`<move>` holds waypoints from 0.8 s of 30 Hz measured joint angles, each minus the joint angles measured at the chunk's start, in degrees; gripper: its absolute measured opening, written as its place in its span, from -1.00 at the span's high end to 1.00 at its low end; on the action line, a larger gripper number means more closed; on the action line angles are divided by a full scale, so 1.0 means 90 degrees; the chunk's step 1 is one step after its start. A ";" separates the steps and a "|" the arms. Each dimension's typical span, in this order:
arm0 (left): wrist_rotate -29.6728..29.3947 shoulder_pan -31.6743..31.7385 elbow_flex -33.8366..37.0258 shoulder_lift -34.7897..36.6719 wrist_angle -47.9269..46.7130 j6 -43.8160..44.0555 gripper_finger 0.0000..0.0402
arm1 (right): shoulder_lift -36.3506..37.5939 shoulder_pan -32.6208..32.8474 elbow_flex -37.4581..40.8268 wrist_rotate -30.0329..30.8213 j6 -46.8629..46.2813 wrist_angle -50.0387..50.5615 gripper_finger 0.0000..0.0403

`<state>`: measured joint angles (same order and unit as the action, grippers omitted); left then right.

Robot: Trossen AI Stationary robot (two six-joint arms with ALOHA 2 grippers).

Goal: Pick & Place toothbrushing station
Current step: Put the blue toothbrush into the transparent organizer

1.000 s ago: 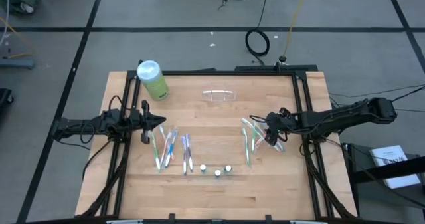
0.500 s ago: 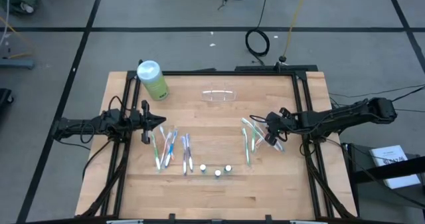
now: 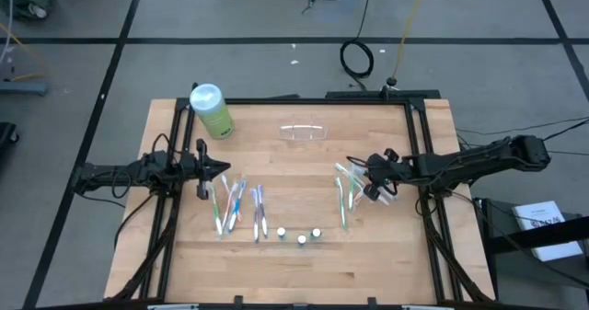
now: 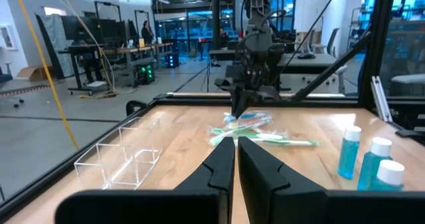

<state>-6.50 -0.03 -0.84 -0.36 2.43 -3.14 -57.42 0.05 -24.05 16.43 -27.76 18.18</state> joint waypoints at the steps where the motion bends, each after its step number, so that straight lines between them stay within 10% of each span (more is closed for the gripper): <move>1: 0.0000 0.0000 -0.0002 0.0000 -0.0017 -0.0037 0.87 | 0.0041 -0.0002 0.0000 0.0000 0.0020 -0.0062 0.97; 24: -0.0015 0.0000 0.0000 0.0000 0.0122 -0.0262 0.87 | 0.0823 -0.0572 -0.0010 0.0007 0.2257 -0.3873 0.98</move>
<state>-6.63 -0.03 -0.84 -0.36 3.53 -5.49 -50.01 -5.09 -24.14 16.49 -7.45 -16.68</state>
